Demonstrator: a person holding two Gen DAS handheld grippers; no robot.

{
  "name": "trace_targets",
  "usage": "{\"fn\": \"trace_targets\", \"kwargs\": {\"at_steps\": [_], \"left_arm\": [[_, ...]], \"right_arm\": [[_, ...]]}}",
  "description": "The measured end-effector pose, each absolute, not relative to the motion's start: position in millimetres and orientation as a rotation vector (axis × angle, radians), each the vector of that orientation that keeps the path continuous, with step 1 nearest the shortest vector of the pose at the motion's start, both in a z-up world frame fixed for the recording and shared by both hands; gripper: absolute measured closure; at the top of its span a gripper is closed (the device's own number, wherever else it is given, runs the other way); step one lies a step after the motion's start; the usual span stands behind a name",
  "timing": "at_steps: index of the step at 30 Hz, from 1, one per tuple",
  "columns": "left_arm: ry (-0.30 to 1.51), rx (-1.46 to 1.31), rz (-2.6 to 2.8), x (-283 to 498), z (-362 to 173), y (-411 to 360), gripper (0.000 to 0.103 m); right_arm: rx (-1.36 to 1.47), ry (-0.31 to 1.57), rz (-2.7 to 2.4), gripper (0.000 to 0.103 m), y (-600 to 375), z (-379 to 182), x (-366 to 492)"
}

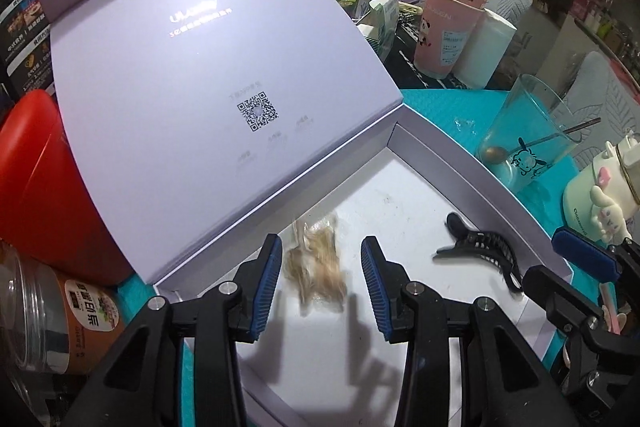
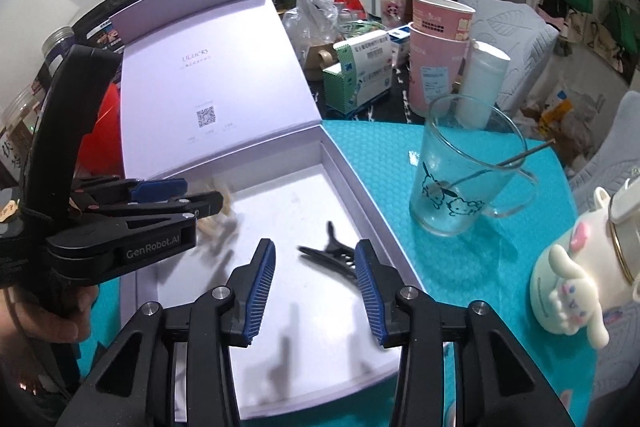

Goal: Organize rigid objects
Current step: 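Open both tools to release keychain and claw clip in the box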

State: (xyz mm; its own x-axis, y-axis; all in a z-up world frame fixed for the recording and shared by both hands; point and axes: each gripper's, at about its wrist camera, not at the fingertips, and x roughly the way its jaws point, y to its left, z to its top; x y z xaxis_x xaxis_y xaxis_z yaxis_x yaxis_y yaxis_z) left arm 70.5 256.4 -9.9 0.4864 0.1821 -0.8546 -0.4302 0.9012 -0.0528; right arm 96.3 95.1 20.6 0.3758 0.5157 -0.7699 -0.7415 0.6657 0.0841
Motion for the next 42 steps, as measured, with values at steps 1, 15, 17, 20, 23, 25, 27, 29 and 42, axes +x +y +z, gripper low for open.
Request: {"fn": "trace_targets", "kwargs": {"at_steps": [1, 15, 17, 20, 23, 25, 27, 29, 42], "left_arm": [[0.995, -0.275, 0.379, 69.3, -8.8, 255.8, 0.062], [0.931, -0.236, 0.353, 50.7, 24.6, 233.7, 0.062], [0.919, -0.227, 0.352, 48.6, 30.8, 230.4, 0.062], [0.902, -0.216, 0.351, 45.8, 39.7, 224.9, 0.062], [0.885, -0.213, 0.349, 42.5, 48.6, 220.5, 0.062], [0.870, -0.204, 0.348, 39.5, 55.5, 216.8, 0.062], [0.857, -0.197, 0.342, 36.4, 61.9, 212.0, 0.062], [0.841, -0.188, 0.338, 33.1, 68.5, 207.1, 0.062], [0.829, -0.147, 0.276, 19.7, 82.3, 164.5, 0.061]], "right_arm": [[-0.297, 0.862, 0.818, 0.062, 93.9, 21.4, 95.1], [-0.270, 0.815, 0.795, 0.062, 72.0, 43.2, 82.7], [-0.267, 0.806, 0.787, 0.062, 67.7, 47.2, 80.4], [-0.260, 0.792, 0.780, 0.062, 62.0, 53.2, 77.4], [-0.254, 0.777, 0.778, 0.062, 55.3, 60.8, 73.4], [-0.251, 0.765, 0.774, 0.062, 50.5, 66.4, 69.9], [-0.250, 0.751, 0.768, 0.061, 45.5, 71.2, 66.5], [-0.245, 0.736, 0.760, 0.058, 40.0, 76.0, 63.1], [-0.227, 0.686, 0.658, 0.036, -9.7, 92.5, 39.4]]}}
